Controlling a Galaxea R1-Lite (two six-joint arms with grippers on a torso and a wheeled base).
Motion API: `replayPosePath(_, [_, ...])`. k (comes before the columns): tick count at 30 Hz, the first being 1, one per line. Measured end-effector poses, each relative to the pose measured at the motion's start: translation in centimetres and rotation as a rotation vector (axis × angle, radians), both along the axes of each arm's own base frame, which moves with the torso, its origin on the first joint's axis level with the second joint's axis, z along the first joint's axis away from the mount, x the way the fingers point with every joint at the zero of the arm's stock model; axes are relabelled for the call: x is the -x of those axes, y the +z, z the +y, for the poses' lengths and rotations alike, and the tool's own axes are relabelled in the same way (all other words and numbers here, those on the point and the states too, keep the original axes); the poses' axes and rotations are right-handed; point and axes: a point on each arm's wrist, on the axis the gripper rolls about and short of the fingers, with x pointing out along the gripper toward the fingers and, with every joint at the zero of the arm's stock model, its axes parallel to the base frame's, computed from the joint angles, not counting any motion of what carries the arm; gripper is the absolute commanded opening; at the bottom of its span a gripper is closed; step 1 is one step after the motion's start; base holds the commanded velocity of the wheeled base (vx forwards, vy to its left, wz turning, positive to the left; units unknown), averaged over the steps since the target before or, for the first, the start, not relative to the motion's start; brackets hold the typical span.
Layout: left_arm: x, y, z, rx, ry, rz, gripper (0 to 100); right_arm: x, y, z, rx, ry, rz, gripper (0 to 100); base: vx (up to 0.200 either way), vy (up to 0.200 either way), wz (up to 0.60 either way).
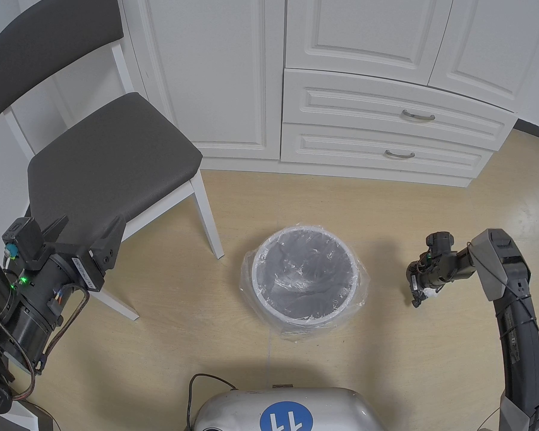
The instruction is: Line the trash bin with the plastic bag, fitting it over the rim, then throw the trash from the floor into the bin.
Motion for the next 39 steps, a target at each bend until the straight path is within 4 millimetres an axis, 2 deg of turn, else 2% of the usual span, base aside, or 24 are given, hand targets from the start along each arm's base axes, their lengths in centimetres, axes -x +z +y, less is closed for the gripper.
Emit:
replayPosePath(6, [0.1,-0.1,0.0,-0.007,-0.001,-0.002,100,1.8,5.8,0.7,0.021,0.03,-0.02,0,0.0,0.0,0.0])
replayPosePath(10, [0.1,-0.1,0.0,-0.014,0.0,-0.003,100,3.8,9.8,1.5,0.033,0.049,-0.081,0,0.0,0.0,0.0])
replayPosePath(11, [0.1,-0.1,0.0,-0.016,0.0,-0.003,100,4.5,11.3,1.9,0.039,0.058,-0.13,0,0.0,0.0,0.0])
replayPosePath(15, [0.1,-0.2,0.0,-0.021,0.0,-0.003,100,6.5,14.6,2.9,0.055,0.083,-0.256,0,0.0,0.0,0.0])
replayPosePath(24, [0.1,0.0,0.0,-0.03,0.007,-0.012,100,11.2,21.3,6.5,0.064,0.173,-0.557,0,0.0,0.0,0.0])
replayPosePath(29, [0.0,0.1,0.1,-0.065,0.023,-0.02,100,12.6,23.6,9.0,0.014,0.211,-0.74,0,0.0,0.0,0.0])
replayPosePath(39, [0.4,0.9,1.1,-0.14,0.096,-0.06,100,14.6,24.6,15.6,-0.256,0.272,-0.835,0,0.0,0.0,0.0])
